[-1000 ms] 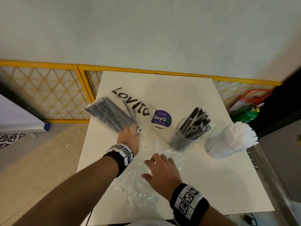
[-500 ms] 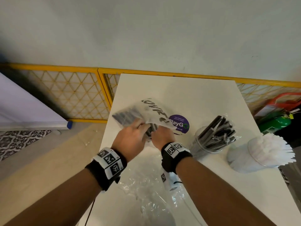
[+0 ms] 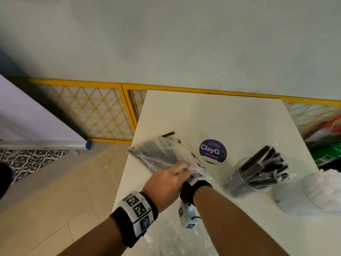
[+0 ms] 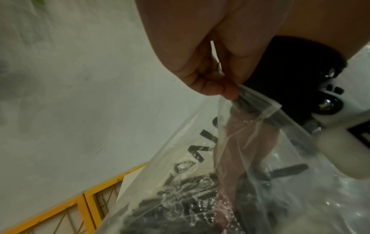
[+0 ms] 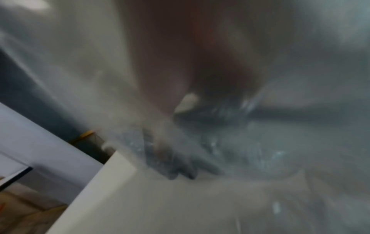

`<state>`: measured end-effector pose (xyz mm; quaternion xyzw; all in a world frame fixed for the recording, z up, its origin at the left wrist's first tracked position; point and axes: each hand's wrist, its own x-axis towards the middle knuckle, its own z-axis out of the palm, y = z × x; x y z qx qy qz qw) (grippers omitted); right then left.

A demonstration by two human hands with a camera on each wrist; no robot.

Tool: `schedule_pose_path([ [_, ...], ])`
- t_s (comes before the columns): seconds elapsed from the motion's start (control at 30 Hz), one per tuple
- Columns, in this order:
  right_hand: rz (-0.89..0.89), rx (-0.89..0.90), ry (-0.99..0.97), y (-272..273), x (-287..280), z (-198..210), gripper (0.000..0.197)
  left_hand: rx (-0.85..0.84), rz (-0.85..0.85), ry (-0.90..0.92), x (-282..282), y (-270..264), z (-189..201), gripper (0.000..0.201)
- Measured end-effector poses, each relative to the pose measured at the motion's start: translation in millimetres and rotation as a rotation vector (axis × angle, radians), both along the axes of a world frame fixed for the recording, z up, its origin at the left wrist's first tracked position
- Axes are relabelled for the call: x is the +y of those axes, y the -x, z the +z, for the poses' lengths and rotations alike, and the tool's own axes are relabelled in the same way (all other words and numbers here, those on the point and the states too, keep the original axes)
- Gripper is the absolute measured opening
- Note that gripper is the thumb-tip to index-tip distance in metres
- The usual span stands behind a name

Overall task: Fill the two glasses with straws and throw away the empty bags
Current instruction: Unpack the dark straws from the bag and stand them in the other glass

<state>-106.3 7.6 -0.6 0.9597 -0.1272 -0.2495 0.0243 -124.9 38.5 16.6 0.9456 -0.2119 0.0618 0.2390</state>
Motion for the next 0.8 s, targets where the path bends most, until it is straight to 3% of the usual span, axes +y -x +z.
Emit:
schedule_pose_path([
  [0.13, 0.053, -0.033, -0.159, -3, 5, 2, 0.028, 0.015, 0.037, 0.001, 7, -1, -3, 0.047],
  [0.2, 0.043, 0.093, -0.136, -18, -8, 20, 0.024, 0.014, 0.054, -0.021, 10, -5, -6, 0.050],
  [0.23, 0.138, 0.118, -0.150, -22, -16, 17, 0.029, 0.019, 0.072, -0.035, 12, -9, -9, 0.051],
  [0.3, 0.457, 0.100, -0.468, -52, -48, 12, 0.033, 0.039, 0.149, -0.074, 14, -18, -14, 0.051],
  [0.37, 0.534, 0.049, -0.461, -64, -65, 21, 0.028, 0.047, 0.221, -0.118, 16, -30, -19, 0.046],
  [0.47, 0.441, -0.079, -0.471, -63, -79, 26, 0.024, 0.054, 0.237, -0.168, 17, -48, -18, 0.047],
  [0.57, 0.352, -0.009, -0.458, -54, -112, 34, 0.029, 0.067, 0.237, -0.195, 18, -67, -20, 0.049],
  [0.8, -0.084, 0.049, -0.806, -10, -197, 27, 0.042, 0.207, 0.354, -0.052, 13, -90, -26, 0.046],
])
